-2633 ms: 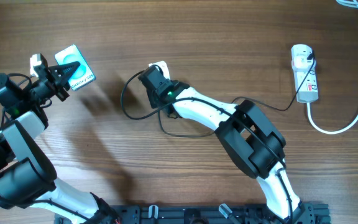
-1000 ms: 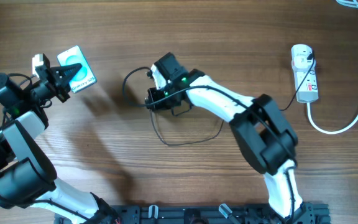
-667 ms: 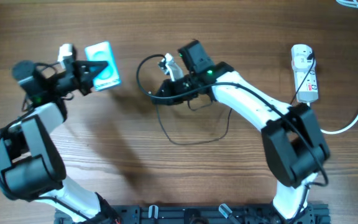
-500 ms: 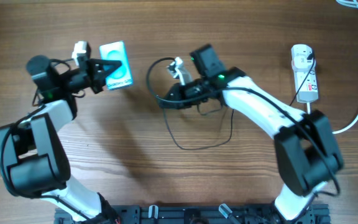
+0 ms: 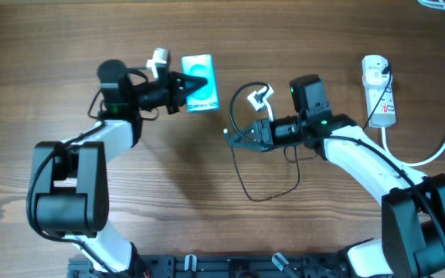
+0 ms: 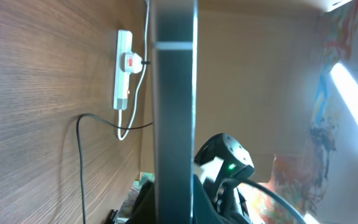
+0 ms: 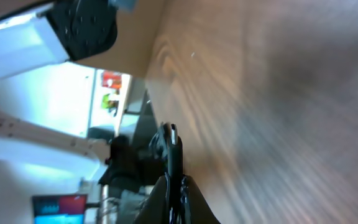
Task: Plug charger to phone and switch on socket
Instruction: 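Lift the connector with the right gripper toward the phone's bottom port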
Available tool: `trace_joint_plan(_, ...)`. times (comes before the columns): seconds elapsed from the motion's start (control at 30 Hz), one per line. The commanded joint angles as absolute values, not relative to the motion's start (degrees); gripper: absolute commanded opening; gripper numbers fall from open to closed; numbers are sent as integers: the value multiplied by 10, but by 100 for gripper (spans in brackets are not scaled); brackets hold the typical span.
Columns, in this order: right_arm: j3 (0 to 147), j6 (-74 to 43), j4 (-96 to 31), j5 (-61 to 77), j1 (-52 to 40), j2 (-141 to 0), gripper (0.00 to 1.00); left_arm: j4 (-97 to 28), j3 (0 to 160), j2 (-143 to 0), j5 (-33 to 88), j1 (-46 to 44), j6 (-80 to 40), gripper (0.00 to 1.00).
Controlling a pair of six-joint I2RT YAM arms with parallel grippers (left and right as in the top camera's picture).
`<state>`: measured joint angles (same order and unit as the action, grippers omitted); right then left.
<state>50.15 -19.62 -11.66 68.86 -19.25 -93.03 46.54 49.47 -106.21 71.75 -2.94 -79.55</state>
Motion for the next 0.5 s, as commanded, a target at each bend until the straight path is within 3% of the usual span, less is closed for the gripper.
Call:
trace_joint_plan(0.0, 494, -197, -112, 737, -191, -919, 4, 464, 507, -1065, 677, -60, -775, 4)
trace_joint_plan(0.47, 494, -282, -48, 729, -191, -919, 4, 450, 507, -1065, 629, -93, -767, 4)
